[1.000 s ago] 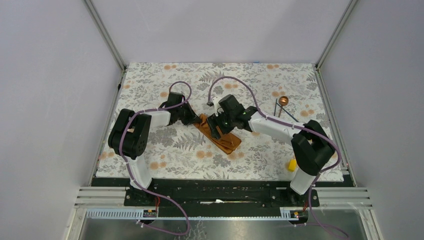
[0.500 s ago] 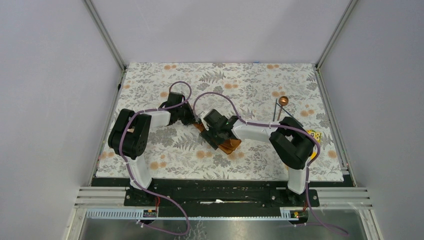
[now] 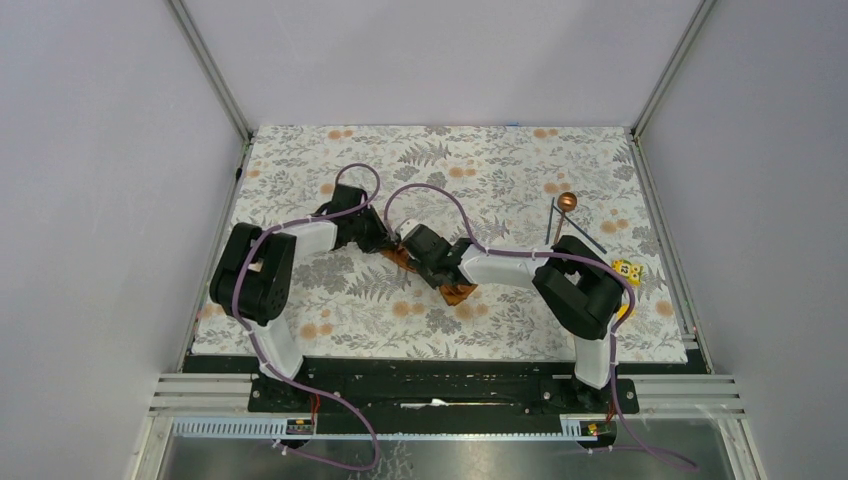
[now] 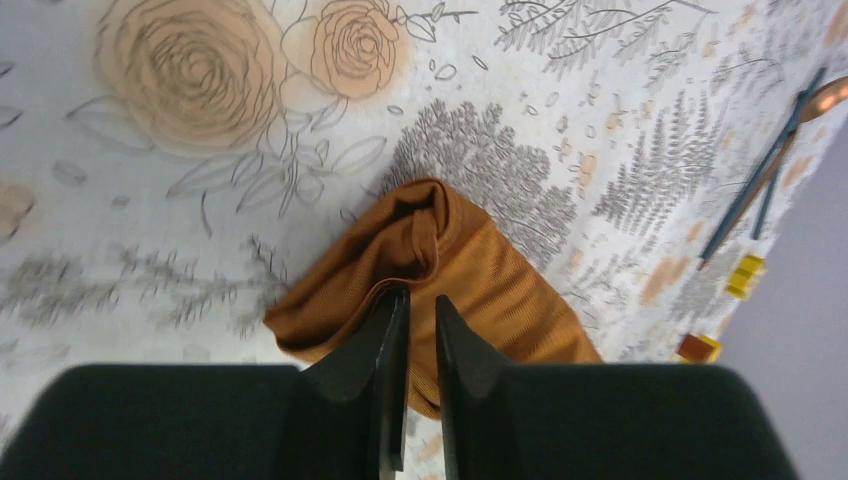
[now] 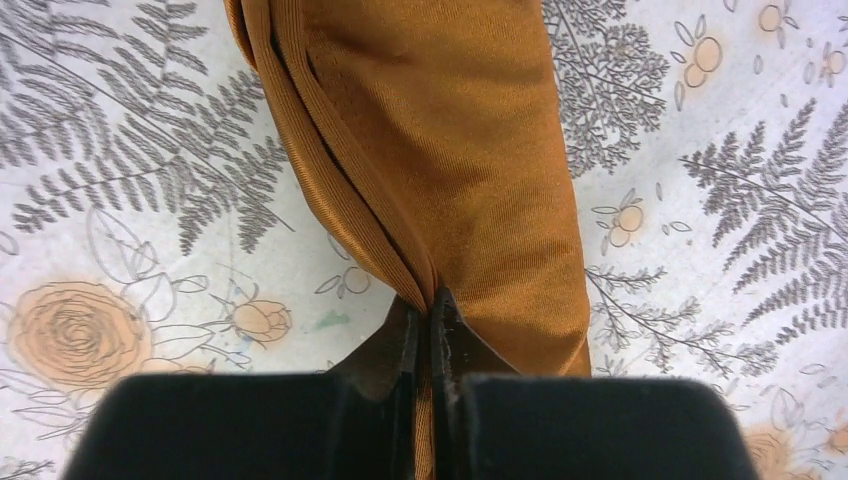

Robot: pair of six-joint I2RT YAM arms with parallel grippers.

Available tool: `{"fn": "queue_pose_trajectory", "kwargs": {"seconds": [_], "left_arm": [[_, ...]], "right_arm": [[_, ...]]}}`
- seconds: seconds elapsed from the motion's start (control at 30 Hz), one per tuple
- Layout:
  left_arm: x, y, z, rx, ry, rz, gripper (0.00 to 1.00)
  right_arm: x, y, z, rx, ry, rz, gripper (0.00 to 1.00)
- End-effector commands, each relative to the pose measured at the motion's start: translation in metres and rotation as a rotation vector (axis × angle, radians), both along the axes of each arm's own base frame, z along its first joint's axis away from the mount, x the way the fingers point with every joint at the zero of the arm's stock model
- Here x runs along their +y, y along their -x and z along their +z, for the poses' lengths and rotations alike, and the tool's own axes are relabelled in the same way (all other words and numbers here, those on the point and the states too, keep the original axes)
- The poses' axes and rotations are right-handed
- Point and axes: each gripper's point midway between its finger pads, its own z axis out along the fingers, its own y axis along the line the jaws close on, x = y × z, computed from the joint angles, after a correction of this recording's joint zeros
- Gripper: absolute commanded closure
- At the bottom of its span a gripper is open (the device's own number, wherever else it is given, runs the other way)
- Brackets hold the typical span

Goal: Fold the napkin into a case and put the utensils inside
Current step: Pick up the smaller rectangle-folded napkin from the center of the board, then turn over the smaller rectangle-folded napkin at the center of the board.

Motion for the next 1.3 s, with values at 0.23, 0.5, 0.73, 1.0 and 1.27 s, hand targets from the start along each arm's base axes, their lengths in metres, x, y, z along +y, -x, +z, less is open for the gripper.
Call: {"fn": "queue_pose_trajectory", "kwargs": {"seconds": [0.23, 0.5, 0.73, 1.0, 1.27], "left_arm": [[0.065, -0.007, 0.184, -0.340, -0.078, 0.062, 0.52], [0.070, 0.015, 0.208, -0.369, -0.059, 0.051, 0.50], [0.054, 0.023, 0.188, -0.317, 0.031, 0.002, 0.50], [0.015, 0.023, 0.152, -0.220, 0.211, -0.100, 0.50], [-0.045, 0.002, 0.102, -0.139, 0.313, -0.155, 0.78]], "right_arm": [[0.098, 0.057, 0.095, 0.522, -0.725, 0.020, 1.00], [0.090, 0.044, 0.103, 0.961, -1.221, -0.167, 1.00], [0.046, 0.018, 0.072, 0.980, -1.304, -0.277, 1.00], [-0.019, 0.006, 0.033, 0.808, -1.028, -0.382, 0.57], [-0.054, 0.020, 0.074, 0.526, -0.642, -0.208, 0.47]]}}
